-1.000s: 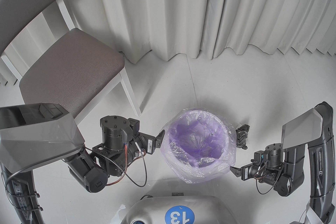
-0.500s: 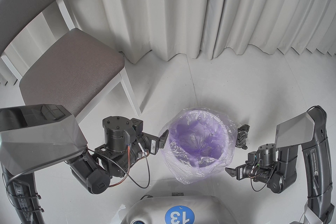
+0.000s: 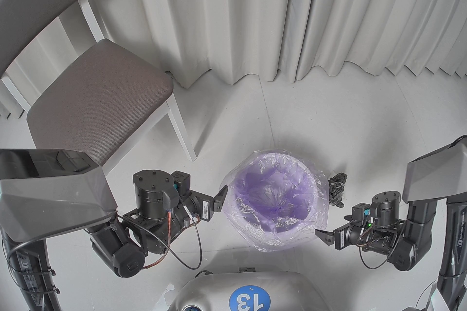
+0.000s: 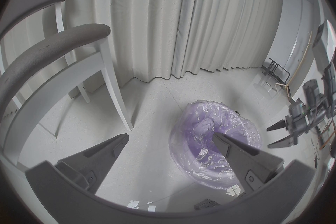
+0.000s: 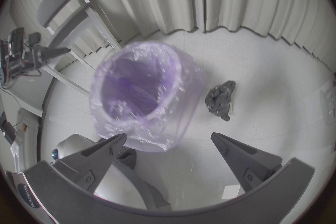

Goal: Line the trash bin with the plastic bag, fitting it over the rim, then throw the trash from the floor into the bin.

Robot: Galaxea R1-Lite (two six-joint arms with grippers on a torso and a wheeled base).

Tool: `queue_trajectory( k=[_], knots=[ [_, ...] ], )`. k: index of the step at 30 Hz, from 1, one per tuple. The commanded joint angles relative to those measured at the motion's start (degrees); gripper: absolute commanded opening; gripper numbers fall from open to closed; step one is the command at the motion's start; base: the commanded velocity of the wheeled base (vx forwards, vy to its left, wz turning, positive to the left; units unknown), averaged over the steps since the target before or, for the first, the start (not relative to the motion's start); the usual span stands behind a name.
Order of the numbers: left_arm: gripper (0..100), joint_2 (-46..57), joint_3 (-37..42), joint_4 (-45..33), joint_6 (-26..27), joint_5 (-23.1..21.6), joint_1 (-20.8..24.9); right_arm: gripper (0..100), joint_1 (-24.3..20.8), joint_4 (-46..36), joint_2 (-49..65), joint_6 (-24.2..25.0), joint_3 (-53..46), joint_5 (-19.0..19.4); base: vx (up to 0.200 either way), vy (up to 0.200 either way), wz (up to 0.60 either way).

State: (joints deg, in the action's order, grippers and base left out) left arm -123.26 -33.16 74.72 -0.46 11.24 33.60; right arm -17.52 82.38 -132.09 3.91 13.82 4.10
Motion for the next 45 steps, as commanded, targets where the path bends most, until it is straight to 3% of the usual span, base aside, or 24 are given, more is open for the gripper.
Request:
queue_trajectory(
  k=[1, 7, 10, 17, 32, 40, 45],
  knots=[
    [100, 2.06, 5.03, 3.77, -0.24, 0.1, -1.34, 100, -2.61, -4.6, 14.66, -0.75, -2.66, -0.14, 0.0, 0.0, 0.0],
    [100, 2.23, 6.09, 4.47, -0.24, 0.54, -1.17, 100, 0.82, -4.16, 7.98, -0.4, 1.91, -0.23, 0.0, 0.0, 0.0],
    [100, 2.41, 8.02, 6.49, -0.24, 0.98, -1.52, 100, 4.07, -0.29, 0.6, -0.49, 2.44, 0.39, 0.0, 0.0, 0.0],
    [100, 0.92, 10.31, 10.63, -0.33, 0.89, -1.61, 100, 7.06, 7.35, -10.39, -0.84, 5.34, 0.47, 0.0, 0.0, 0.0],
    [100, -0.58, 10.22, 11.59, -0.33, 0.89, -2.22, 100, 9.34, 6.65, -14.69, -0.75, 10.79, 1.27, 0.0, 0.0, 0.0],
    [100, -1.55, 9.34, 11.59, -0.33, 0.8, -2.92, 100, 8.73, -8.2, -14.78, -0.75, 24.32, 3.29, 0.0, 0.0, 0.0],
    [100, -1.46, 8.46, 11.42, -0.15, 0.71, -3.71, 100, 8.82, -24.64, -13.81, -0.66, 35.48, 3.64, 0.0, 0.0, 0.0]
  ],
)
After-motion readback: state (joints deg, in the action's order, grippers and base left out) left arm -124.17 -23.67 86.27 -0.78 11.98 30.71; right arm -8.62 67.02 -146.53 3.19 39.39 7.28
